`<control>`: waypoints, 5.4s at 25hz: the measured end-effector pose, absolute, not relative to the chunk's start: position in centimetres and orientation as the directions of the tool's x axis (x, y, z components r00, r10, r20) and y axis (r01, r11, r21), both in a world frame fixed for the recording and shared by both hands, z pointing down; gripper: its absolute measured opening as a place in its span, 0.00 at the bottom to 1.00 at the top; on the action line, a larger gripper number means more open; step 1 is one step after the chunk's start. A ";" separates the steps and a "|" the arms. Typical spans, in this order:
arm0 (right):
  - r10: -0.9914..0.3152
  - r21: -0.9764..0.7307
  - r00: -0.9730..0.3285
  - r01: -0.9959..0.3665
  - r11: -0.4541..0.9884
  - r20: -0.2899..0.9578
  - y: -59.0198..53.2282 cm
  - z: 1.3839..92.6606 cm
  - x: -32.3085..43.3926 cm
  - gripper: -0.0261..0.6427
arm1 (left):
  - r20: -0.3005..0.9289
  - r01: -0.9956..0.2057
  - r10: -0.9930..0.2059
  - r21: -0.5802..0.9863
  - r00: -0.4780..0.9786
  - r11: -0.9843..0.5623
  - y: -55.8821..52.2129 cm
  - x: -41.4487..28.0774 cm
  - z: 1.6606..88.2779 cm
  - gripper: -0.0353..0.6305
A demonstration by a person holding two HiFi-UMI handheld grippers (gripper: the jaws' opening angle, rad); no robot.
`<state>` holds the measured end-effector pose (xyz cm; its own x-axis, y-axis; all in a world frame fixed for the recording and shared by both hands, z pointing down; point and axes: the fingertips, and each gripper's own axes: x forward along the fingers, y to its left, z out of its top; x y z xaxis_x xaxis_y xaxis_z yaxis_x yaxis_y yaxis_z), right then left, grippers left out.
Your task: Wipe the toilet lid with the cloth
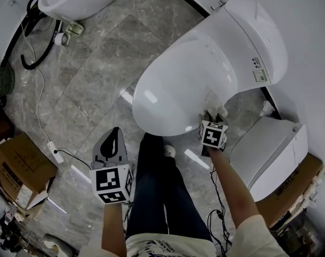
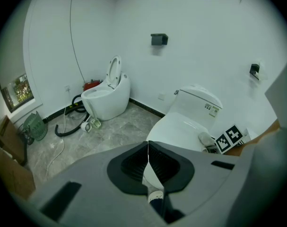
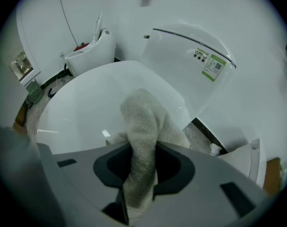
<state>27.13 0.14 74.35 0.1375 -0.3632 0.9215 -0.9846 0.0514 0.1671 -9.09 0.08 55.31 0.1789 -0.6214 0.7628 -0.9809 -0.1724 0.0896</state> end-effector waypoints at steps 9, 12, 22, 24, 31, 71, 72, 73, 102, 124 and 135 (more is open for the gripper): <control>-0.309 0.184 0.138 -0.975 0.124 0.941 2.2 74.6 23.6 0.19 | 0.761 -0.984 -0.627 0.097 0.169 -0.147 1.2 -9.3 55.2 0.07; -0.297 0.183 0.131 -0.971 0.155 0.946 3.1 74.7 22.0 0.19 | 0.759 -0.986 -0.631 0.097 0.163 -0.139 1.5 -9.5 55.1 0.07; -0.262 0.167 0.108 -0.962 0.215 0.959 5.5 75.0 17.2 0.19 | 0.760 -0.991 -0.637 0.090 0.134 -0.100 2.9 -11.5 54.9 0.07; -0.258 0.164 0.106 -0.963 0.215 0.960 5.7 75.0 16.4 0.19 | 0.757 -0.992 -0.641 0.089 0.128 -0.093 3.0 -11.8 54.8 0.07; -0.250 0.161 0.101 -0.959 0.232 0.963 6.2 75.0 13.9 0.19 | 0.754 -0.994 -0.648 0.086 0.111 -0.070 3.5 -13.3 54.6 0.07; -0.262 0.005 -0.107 -0.919 0.394 0.959 7.0 72.1 3.9 0.19 | 0.725 -0.998 -0.688 0.055 0.046 -0.009 4.4 -16.6 50.9 0.07; -0.277 -0.002 -0.119 -0.922 0.388 0.954 6.7 71.1 3.8 0.19 | 0.719 -0.999 -0.693 0.053 0.046 -0.011 4.2 -16.5 50.3 0.07; -0.292 -0.010 -0.131 -0.924 0.382 0.947 6.4 70.0 3.7 0.19 | 0.713 -0.998 -0.700 0.054 0.047 -0.012 4.0 -16.4 49.6 0.07; -0.911 -0.067 -0.250 -0.968 0.242 0.327 -5.0 19.1 12.5 0.19 | 0.234 -0.992 -0.965 -0.010 0.118 -0.124 -3.5 -9.8 15.5 0.07; -0.977 -0.005 -0.203 -0.979 0.203 0.071 -3.2 7.1 16.3 0.19 | 0.031 -0.994 -0.996 -0.061 0.089 -0.091 -1.5 -9.7 4.4 0.07; -0.974 -0.026 -0.223 -0.975 0.222 0.043 -3.5 6.1 16.6 0.19 | 0.020 -0.993 -0.995 -0.067 0.099 -0.100 -1.7 -8.7 3.9 0.07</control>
